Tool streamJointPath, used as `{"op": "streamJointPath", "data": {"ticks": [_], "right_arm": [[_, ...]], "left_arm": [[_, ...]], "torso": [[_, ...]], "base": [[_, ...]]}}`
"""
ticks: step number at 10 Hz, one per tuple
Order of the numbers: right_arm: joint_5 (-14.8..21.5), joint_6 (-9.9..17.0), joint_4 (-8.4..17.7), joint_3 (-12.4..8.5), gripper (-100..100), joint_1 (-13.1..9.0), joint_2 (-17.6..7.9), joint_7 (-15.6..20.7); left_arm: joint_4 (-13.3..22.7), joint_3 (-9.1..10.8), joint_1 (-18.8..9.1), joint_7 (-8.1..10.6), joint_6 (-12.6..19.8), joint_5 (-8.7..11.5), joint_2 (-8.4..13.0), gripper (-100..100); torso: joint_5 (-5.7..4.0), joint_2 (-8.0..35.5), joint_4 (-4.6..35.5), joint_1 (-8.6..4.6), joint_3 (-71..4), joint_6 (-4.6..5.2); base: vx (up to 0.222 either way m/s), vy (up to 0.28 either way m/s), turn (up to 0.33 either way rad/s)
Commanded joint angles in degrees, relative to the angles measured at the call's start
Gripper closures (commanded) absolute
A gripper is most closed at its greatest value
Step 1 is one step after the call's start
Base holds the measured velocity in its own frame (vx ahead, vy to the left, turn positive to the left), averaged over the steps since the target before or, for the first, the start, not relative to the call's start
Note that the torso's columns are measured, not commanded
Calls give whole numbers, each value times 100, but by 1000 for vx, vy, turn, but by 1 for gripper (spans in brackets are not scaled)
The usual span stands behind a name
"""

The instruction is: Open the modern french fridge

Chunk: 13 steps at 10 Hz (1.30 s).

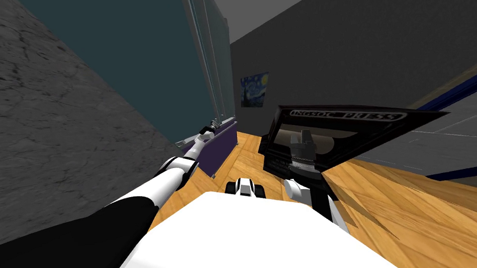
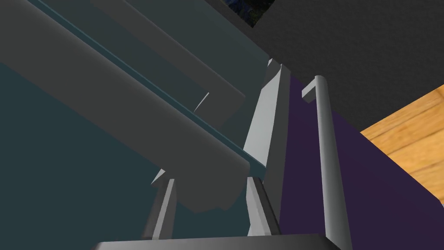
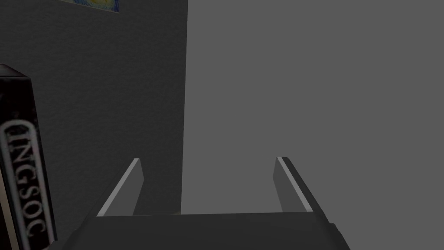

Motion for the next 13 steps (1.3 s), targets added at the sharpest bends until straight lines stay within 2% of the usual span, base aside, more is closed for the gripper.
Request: {"op": "streamJointPath", "data": {"ticks": [1, 3, 4, 7, 8, 9, 10, 12, 13], "right_arm": [[0, 0, 0, 0, 0, 0, 0, 0], [0, 0, 0, 0, 0, -1, 0, 0], [0, 0, 0, 0, 0, 0, 0, 0], [0, 0, -1, 0, 0, 1, 0, 0], [0, 0, 0, 0, 0, 0, 0, 0], [0, 0, 0, 0, 0, 2, 0, 0], [0, -1, -1, 0, 0, 4, 1, 0], [0, -1, -2, 1, 0, 5, 2, 0], [0, -1, -2, 1, 0, 5, 2, 0]], "left_arm": [[-281, -253, -1, 43, 73, 90, -69, 100], [-483, -462, 1, 82, 117, 176, -102, 100], [-483, -462, 1, 82, 117, 176, -102, 100], [-786, -777, 3, 140, 184, 305, -150, 100], [-734, -689, 6, 122, 184, 264, -154, 100], [-584, -538, -1, 94, 165, 196, -134, -100], [-541, -495, -3, 86, 158, 178, -126, -100], [-335, -284, -13, 49, 123, 91, -85, -100], [-437, -318, 10, 49, 187, 84, -145, -100]], "torso": [[-3, 2, 11, 9, 0, -7], [11, -3, 4, 33, -2, -19], [13, -17, -3, 35, -11, -20], [11, -17, -6, 29, -13, -18], [12, 3, 2, 33, 1, -18], [10, -19, -2, 24, -10, -23], [5, -56, -14, 7, -34, -23], [5, -56, -17, 12, -37, -16], [8, -44, -5, 29, -30, -18]], "base": [[-207, 145, -121], [-185, 126, -116], [-102, 81, -38], [-115, 79, -100], [-70, 39, -35], [64, -40, 111], [154, -105, 101], [165, -124, 95], [68, -73, 29]]}}
